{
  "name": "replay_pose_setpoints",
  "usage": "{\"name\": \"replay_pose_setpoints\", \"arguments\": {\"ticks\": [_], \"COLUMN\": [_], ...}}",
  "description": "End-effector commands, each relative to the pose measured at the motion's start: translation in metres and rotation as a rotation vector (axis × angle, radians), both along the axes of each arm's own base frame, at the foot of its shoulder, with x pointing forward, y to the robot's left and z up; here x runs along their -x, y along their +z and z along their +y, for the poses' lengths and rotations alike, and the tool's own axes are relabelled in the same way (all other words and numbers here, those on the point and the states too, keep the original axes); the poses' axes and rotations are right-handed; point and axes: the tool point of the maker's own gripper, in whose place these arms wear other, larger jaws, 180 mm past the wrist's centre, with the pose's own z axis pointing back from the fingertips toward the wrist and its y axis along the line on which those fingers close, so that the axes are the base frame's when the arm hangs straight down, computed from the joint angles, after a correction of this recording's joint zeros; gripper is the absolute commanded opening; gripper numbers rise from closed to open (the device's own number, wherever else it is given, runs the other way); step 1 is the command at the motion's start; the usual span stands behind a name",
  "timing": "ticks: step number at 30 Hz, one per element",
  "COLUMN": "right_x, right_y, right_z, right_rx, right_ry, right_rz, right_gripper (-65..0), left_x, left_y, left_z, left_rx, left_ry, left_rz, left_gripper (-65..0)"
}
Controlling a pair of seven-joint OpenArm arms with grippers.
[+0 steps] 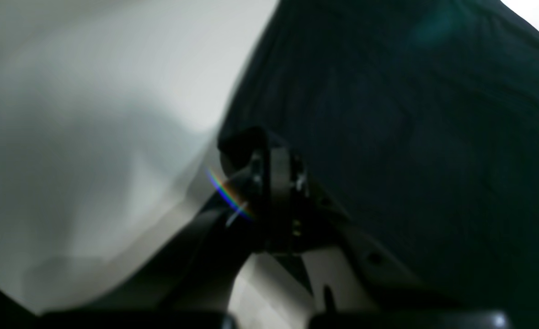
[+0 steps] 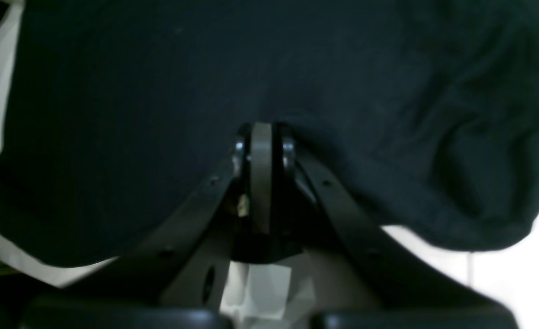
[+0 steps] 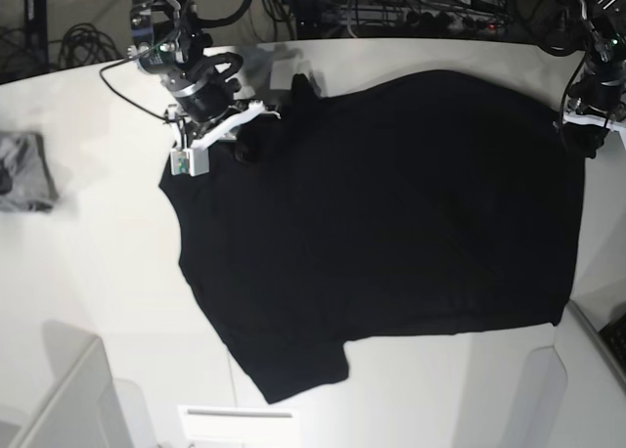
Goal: Fold the T-shirt properly
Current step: 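Lift the shirt's shoulder edge with the right gripper and shake it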
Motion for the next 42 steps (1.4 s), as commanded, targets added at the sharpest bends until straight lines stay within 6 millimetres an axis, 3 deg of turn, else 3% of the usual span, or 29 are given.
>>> {"name": "replay_pose_setpoints", "arguments": {"ticks": [1, 10, 13, 20, 37, 42], "right_x": [-0.010, -0.034, -0.036, -0.046, -0.069, -0.073], "right_y": [0.011, 0.016, 0.009, 0.014, 0.027, 0.018], "right_z": [-0.002, -0.010, -0.010, -0.010, -0.032, -0.033], "right_rx": [-0.009, 0.005, 0.007, 0.009, 0.028, 0.030], "right_ry": [-0.009, -0.019, -0.019, -0.019, -0.064, -0.066], "right_rz": [-0.042, -0.060, -0.043, -0.064, -0.090, -0.069], "right_gripper": [-65.0, -65.0, -65.0, -65.0, -65.0, -65.0], "left_x": [-0.003, -0.017, -0.017, -0.020, -0.038, -0.039], "left_y": [0.010, 0.016, 0.013, -0.004, 0.005, 0.002], "left_z": [0.004, 0.003, 0.005, 0.012, 0.013, 0.019], "left_rx": [-0.034, -0.045, -0.036, 0.007, 0.015, 0.032], "left_ry": [-0.003, -0.007, 0.000, 0.032, 0.038, 0.081], "left_rz": [-0.022, -0.051, -0.047, -0.031, -0.082, -0.082], "left_gripper": [-65.0, -65.0, -65.0, -65.0, -65.0, -65.0]}}
